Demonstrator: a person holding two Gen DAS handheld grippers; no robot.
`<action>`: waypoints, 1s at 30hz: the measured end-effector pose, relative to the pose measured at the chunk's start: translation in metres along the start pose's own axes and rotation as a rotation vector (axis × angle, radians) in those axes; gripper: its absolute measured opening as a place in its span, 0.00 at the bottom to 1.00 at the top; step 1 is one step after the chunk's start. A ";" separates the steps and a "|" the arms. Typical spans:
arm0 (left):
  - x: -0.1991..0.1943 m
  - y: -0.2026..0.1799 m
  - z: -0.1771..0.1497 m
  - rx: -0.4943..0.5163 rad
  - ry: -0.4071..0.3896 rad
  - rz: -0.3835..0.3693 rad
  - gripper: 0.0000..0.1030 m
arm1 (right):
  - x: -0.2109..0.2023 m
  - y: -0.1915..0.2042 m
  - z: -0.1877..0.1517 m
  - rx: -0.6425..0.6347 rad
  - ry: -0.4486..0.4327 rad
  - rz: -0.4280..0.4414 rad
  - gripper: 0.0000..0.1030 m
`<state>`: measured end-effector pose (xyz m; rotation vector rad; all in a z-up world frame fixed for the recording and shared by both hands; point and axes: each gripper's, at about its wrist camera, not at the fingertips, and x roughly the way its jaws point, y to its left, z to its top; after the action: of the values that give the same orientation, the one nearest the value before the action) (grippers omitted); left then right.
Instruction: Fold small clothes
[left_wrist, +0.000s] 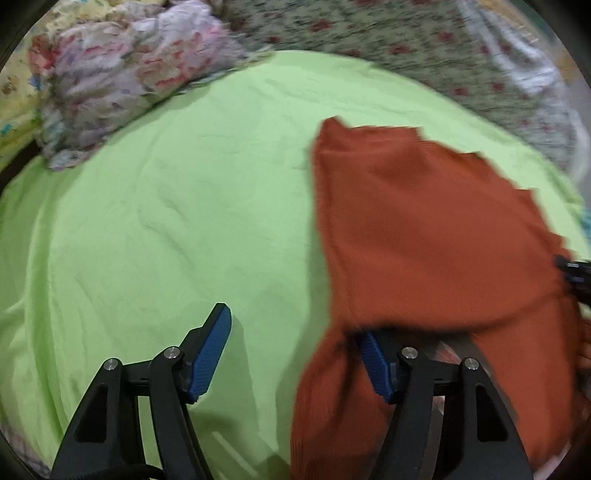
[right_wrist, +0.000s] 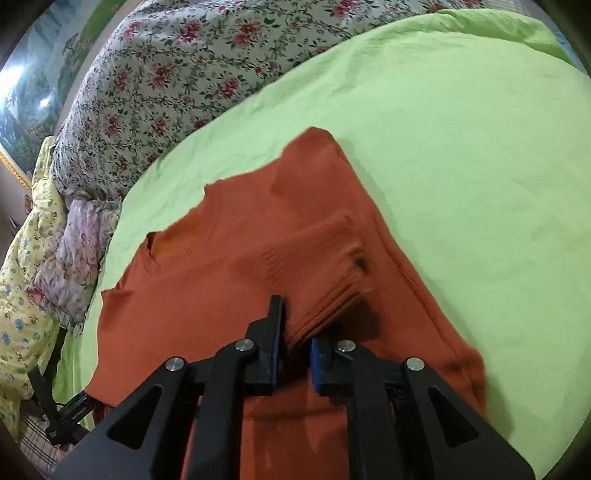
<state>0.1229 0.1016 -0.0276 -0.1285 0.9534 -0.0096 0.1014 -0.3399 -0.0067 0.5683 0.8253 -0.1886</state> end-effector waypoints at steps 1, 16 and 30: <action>-0.009 0.003 0.001 0.006 -0.008 -0.041 0.66 | -0.006 -0.002 -0.003 0.004 0.006 -0.004 0.18; 0.089 -0.009 0.136 0.058 0.086 -0.058 0.76 | -0.043 0.033 -0.031 -0.061 -0.087 0.002 0.50; 0.108 0.012 0.140 0.020 0.003 -0.051 0.08 | 0.001 0.065 -0.029 -0.140 -0.020 0.059 0.50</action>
<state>0.2987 0.1209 -0.0366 -0.1342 0.9531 -0.0665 0.1077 -0.2700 0.0037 0.4572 0.7943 -0.0817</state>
